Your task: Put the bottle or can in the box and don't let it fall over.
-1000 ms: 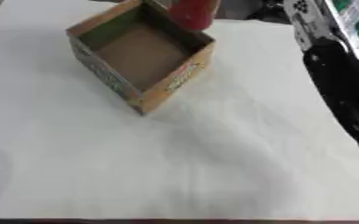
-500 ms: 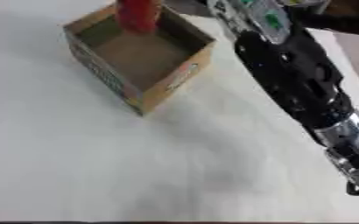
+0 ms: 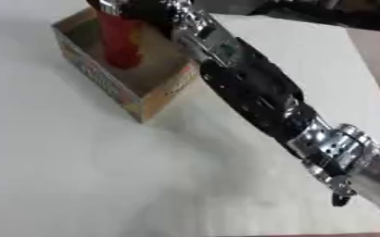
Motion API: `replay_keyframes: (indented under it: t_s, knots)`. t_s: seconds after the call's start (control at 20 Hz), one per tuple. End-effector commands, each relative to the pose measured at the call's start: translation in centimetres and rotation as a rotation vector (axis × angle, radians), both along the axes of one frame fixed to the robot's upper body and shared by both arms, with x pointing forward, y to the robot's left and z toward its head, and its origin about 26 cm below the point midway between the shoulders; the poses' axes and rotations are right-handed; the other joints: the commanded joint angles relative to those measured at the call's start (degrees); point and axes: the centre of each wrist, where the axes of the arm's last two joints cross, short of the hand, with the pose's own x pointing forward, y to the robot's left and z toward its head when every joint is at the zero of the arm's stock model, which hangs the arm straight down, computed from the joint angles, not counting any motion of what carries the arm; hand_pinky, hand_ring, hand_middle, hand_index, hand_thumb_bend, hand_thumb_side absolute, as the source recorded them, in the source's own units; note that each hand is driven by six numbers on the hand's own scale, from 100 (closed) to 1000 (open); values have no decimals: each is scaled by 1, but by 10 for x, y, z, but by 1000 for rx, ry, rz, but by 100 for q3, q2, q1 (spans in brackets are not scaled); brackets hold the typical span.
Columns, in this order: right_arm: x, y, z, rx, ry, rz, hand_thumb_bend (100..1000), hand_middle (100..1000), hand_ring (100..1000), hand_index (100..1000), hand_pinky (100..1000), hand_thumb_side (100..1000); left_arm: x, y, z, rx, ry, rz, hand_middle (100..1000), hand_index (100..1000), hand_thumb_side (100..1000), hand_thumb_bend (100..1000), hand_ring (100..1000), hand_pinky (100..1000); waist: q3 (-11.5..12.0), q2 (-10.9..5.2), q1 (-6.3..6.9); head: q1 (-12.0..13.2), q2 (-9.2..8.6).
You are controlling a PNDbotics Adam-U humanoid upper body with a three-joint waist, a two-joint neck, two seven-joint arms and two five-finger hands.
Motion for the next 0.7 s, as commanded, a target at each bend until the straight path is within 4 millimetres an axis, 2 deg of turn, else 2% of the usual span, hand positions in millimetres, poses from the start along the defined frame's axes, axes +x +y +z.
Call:
replay_keyframes:
  t_s: [0.05,0.2,0.4,0.45,0.5,0.6,0.7]
  knots:
    - [-1,-7,11,-49,-75,-23,247,964,1000,1000,1000,231,-2,3,9,6,-28,8,571,727,572,206,772,740,-29,-100,96,72,-60]
    - [-1,-9,11,-93,-75,-34,244,966,1000,1000,1000,269,-2,3,9,7,-25,10,571,728,574,209,772,739,-80,-108,114,98,-51]
    - [-3,-10,11,-111,-67,6,247,992,1000,1000,1000,253,-2,3,8,9,-21,14,572,731,574,211,772,740,-135,-118,139,136,-38]
    - [-4,-10,11,-113,-66,16,264,991,1000,1000,1000,208,-2,3,8,8,-20,16,572,731,574,211,773,740,-144,-119,143,144,-37]
    - [-4,-11,11,-113,-63,24,286,990,1000,1000,1000,114,-2,3,8,8,-19,17,572,731,574,210,773,740,-153,-121,147,151,-36]
    - [-4,-11,11,-107,-53,40,290,990,1000,1000,1000,100,-2,3,8,8,-18,18,573,733,575,209,773,740,-167,-125,153,166,-32]
    - [-5,-11,12,-105,-47,57,249,987,1000,1000,1000,100,-2,3,7,7,-16,19,573,733,576,208,773,741,-183,-125,158,197,-32]
